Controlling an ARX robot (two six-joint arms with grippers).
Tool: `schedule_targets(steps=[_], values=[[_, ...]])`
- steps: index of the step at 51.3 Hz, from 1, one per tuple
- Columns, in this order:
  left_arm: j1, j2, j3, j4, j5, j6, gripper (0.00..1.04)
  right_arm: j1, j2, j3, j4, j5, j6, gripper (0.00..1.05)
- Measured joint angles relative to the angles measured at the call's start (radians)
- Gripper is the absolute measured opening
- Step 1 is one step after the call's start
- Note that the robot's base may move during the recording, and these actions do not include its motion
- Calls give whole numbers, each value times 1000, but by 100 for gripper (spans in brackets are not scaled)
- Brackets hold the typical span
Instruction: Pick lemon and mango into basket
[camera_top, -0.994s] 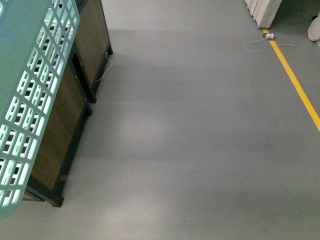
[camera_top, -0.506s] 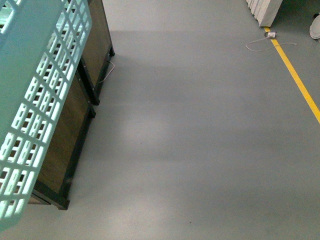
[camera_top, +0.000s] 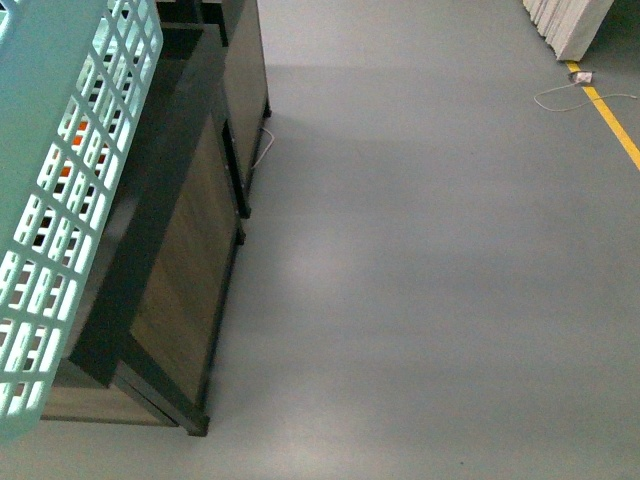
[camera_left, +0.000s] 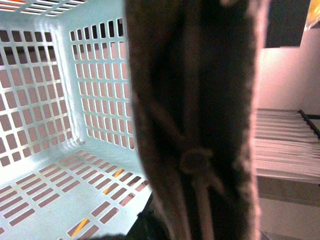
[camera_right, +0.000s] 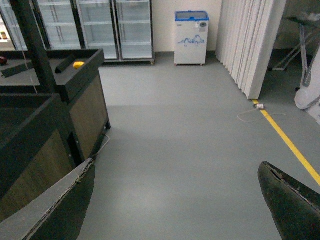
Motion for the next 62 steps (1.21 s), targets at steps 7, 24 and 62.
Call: schedule_targets(steps=[7, 24, 62], values=[[0, 0, 0, 0, 2, 0, 4, 0, 0, 0, 0, 0, 0, 96], [0, 0, 0, -1, 0, 1, 4, 0, -1, 0, 0, -2, 0, 96], [0, 2, 0, -2, 0, 3, 4, 0, 0, 0, 0, -2, 0, 96]])
